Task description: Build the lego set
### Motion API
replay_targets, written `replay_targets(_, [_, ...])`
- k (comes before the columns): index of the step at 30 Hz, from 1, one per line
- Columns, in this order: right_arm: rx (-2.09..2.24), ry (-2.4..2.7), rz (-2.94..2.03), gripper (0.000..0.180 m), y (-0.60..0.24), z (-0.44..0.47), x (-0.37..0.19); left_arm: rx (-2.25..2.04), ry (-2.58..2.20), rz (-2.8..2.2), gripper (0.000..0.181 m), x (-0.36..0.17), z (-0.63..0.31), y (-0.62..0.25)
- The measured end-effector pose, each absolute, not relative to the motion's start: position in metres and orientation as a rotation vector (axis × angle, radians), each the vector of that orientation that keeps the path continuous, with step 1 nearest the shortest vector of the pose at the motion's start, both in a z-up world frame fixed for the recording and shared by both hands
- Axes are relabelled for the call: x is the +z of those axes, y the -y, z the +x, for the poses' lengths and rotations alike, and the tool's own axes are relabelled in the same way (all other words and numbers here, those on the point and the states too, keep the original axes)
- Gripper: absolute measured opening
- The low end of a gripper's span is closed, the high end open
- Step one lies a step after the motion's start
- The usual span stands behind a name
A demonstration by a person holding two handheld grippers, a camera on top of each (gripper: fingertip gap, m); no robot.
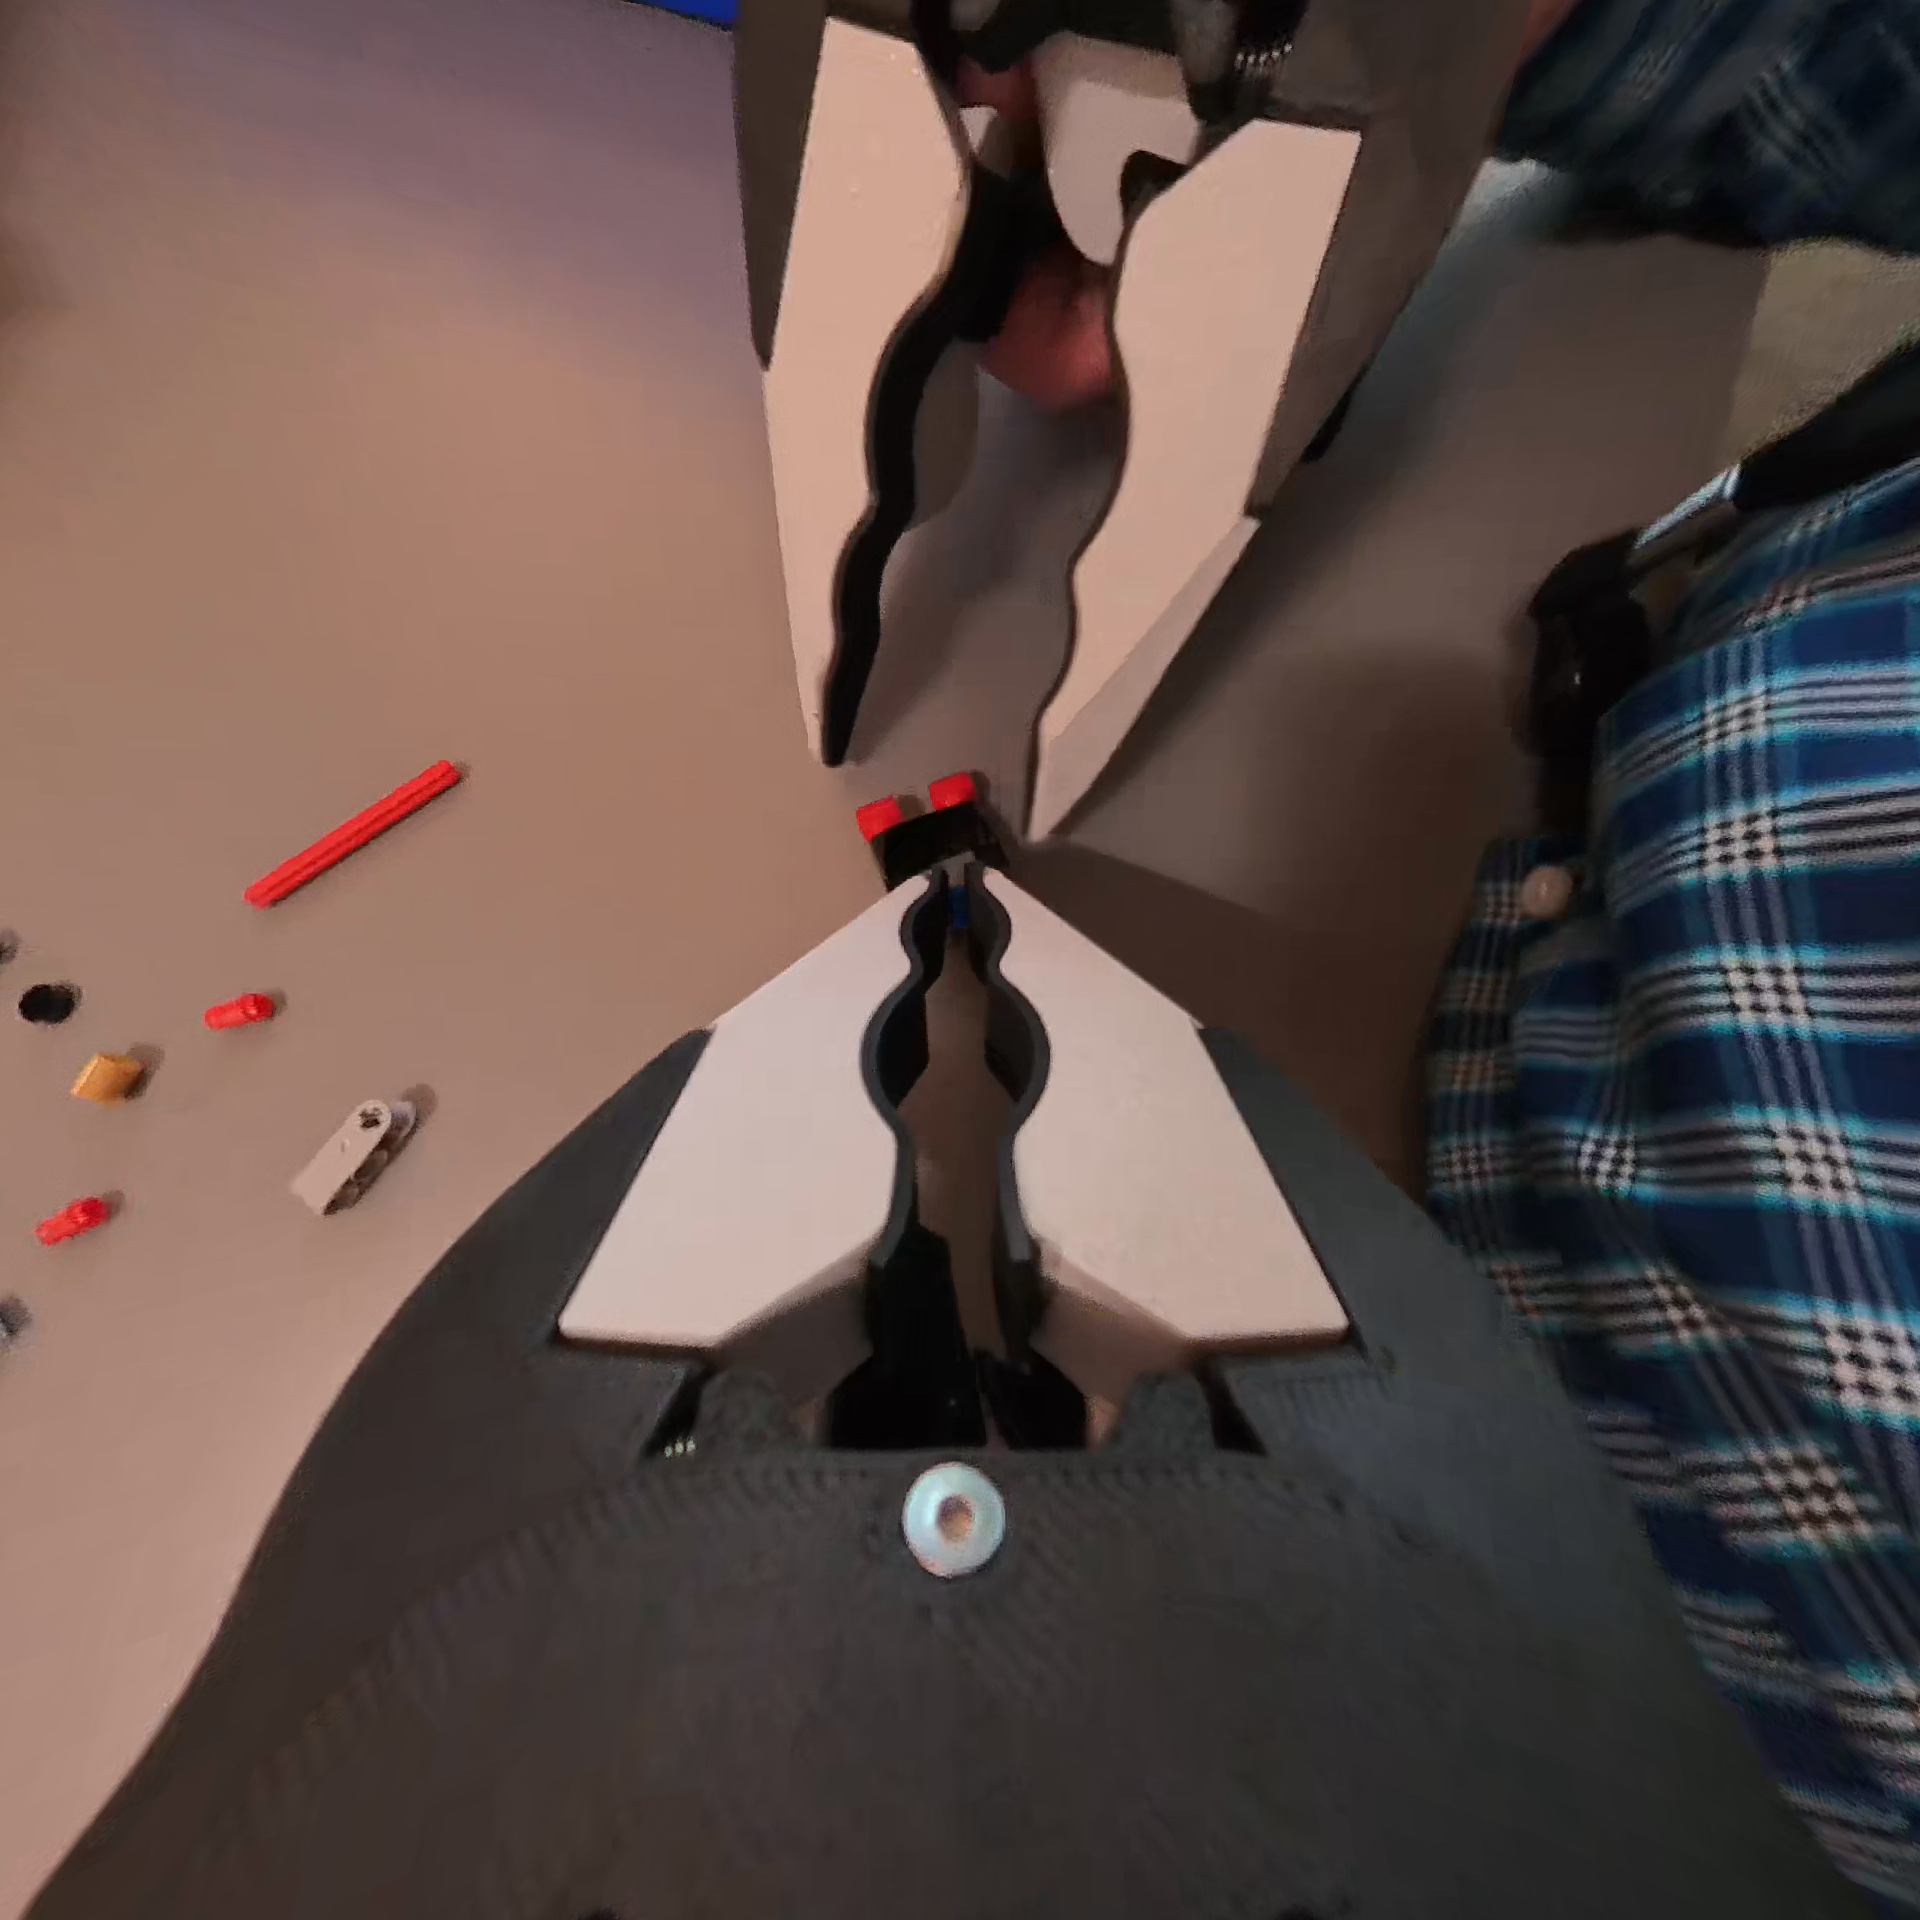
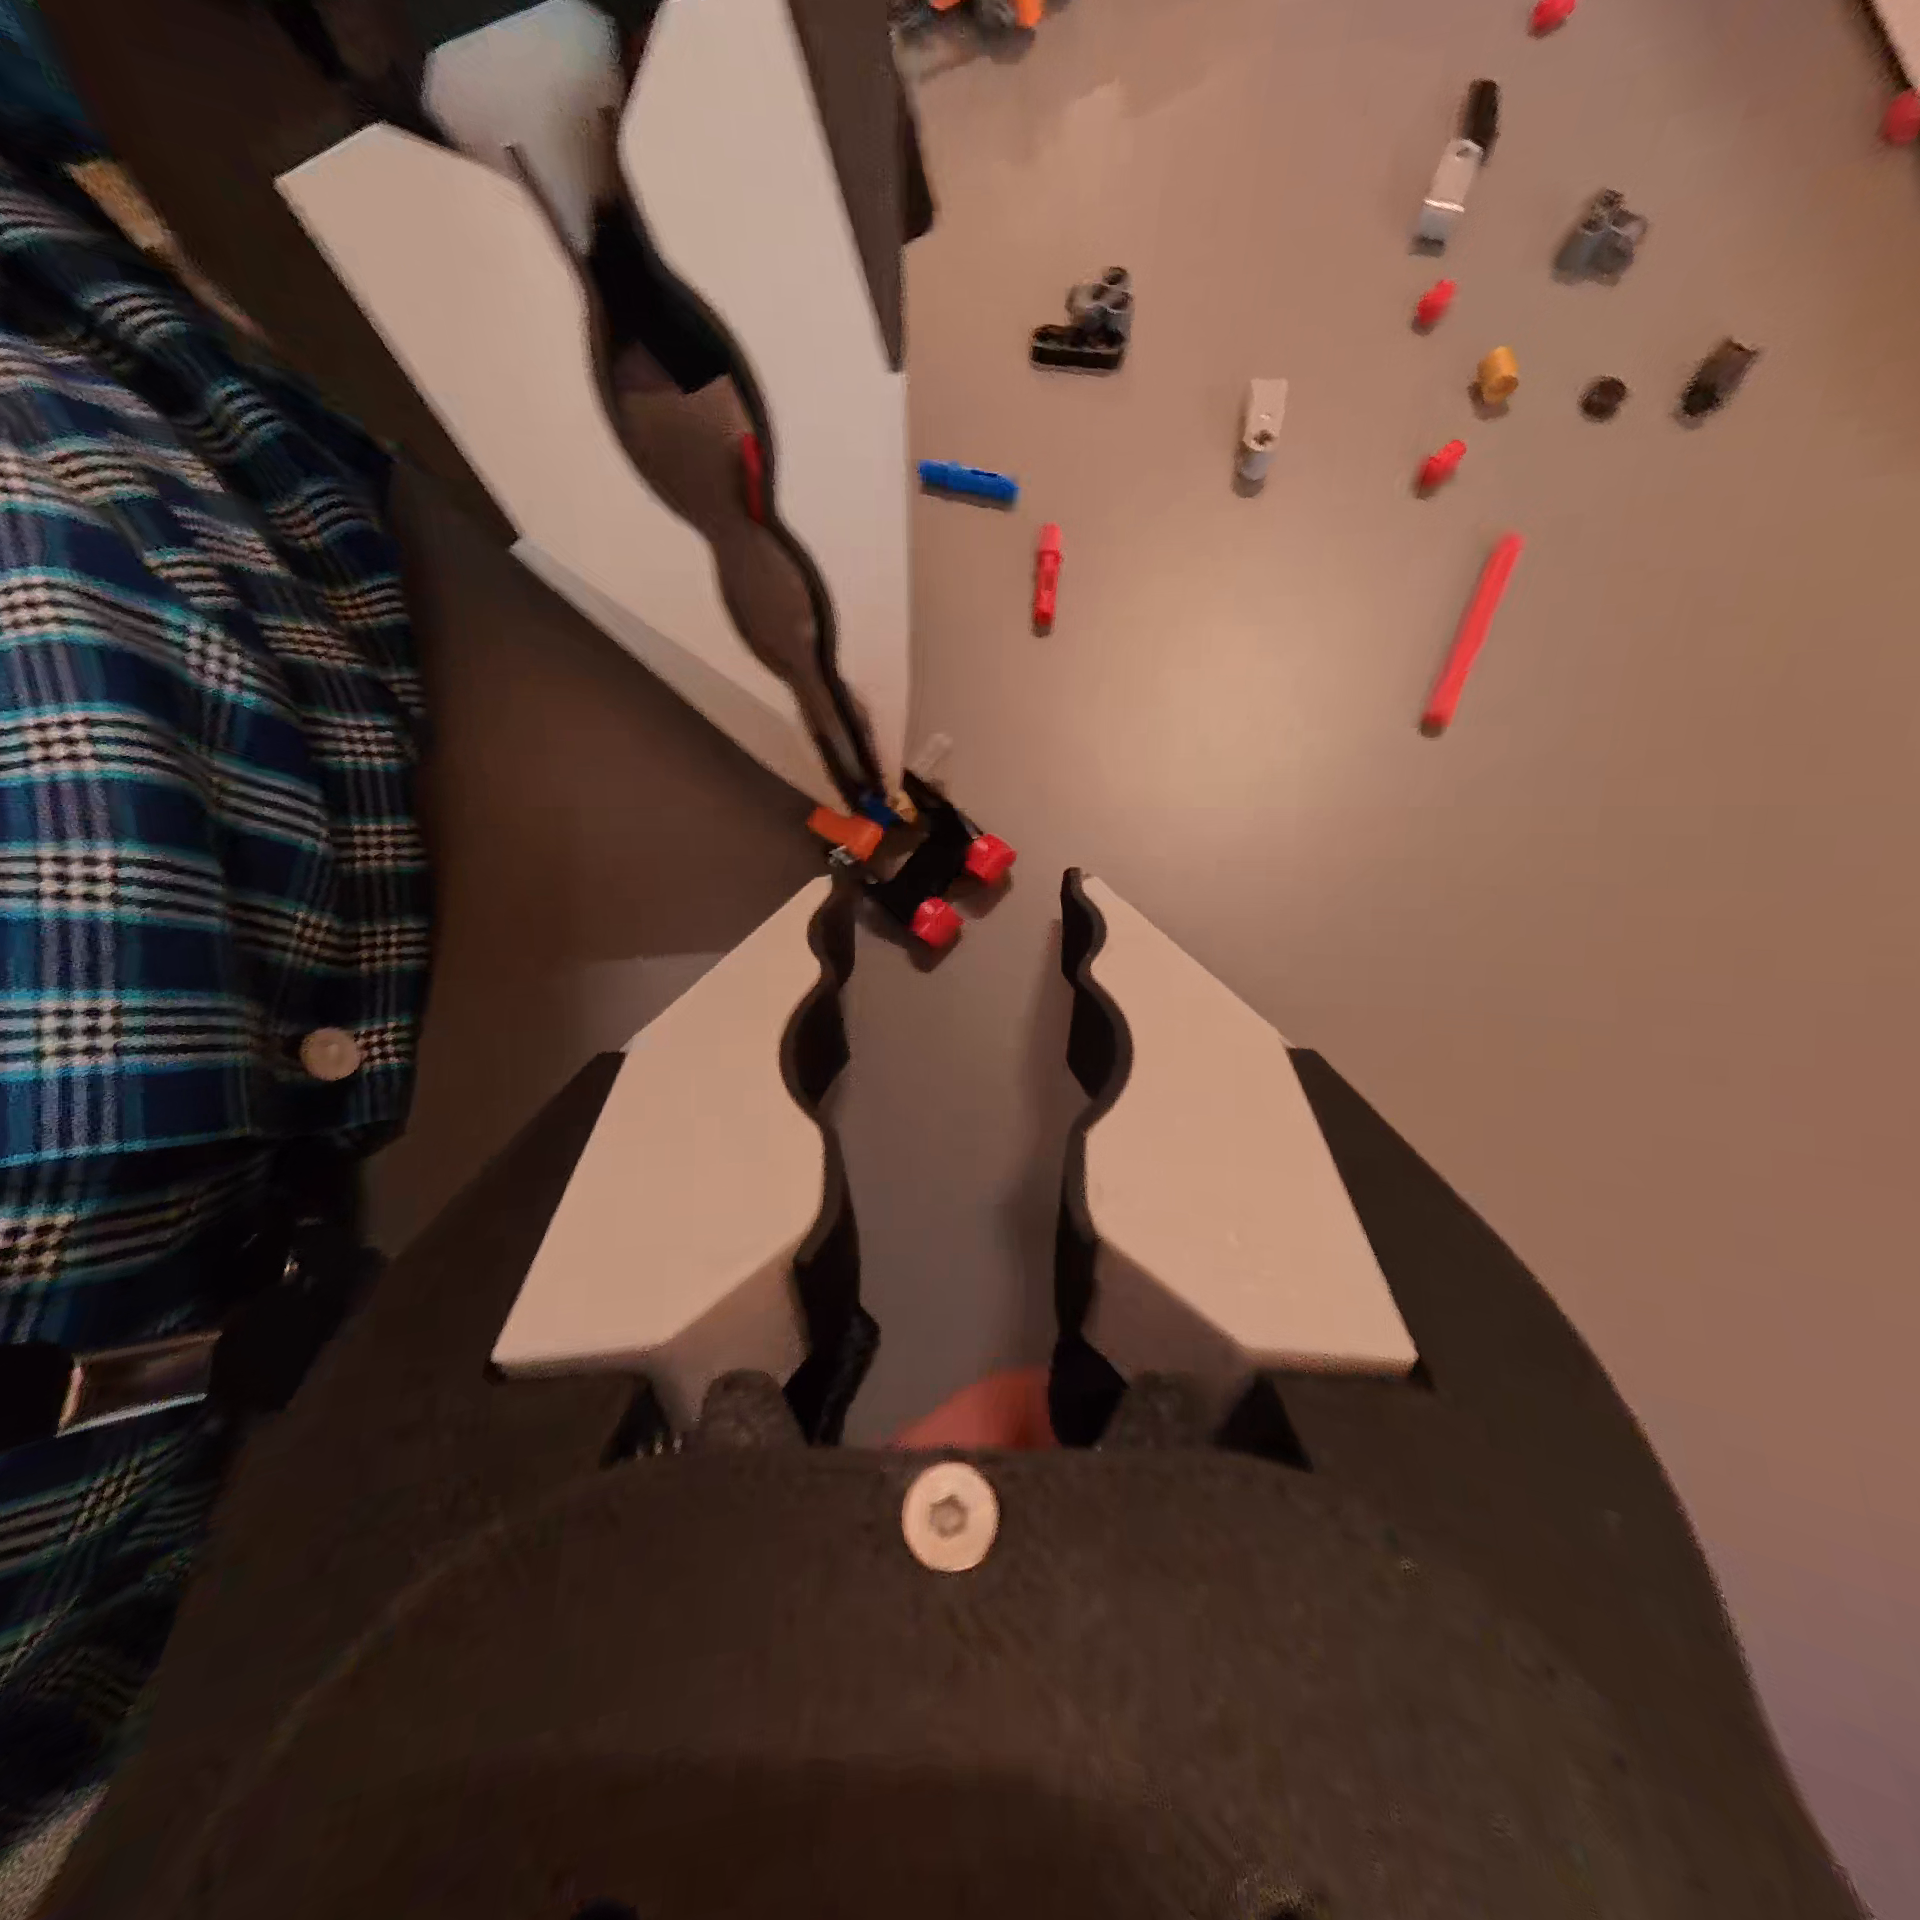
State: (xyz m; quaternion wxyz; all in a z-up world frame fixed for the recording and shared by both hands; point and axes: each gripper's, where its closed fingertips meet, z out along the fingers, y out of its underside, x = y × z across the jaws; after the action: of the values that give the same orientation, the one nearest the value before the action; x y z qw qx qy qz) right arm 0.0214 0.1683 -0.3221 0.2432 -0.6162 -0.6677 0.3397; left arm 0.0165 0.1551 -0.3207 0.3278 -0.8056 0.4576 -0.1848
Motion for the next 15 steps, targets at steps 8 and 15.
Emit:
replay_targets(8, [0.963,1.995,-1.492,0.051,-0.155,0.013,-0.324,-0.558,-1.385,-2.038,0.0,-0.324,0.006,-0.148])
replay_targets(15, [0.914,2.037,-1.462,0.037,-0.145,0.008,-0.329,-0.594,-1.363,-2.041,0.0,-0.325,0.002,-0.147])
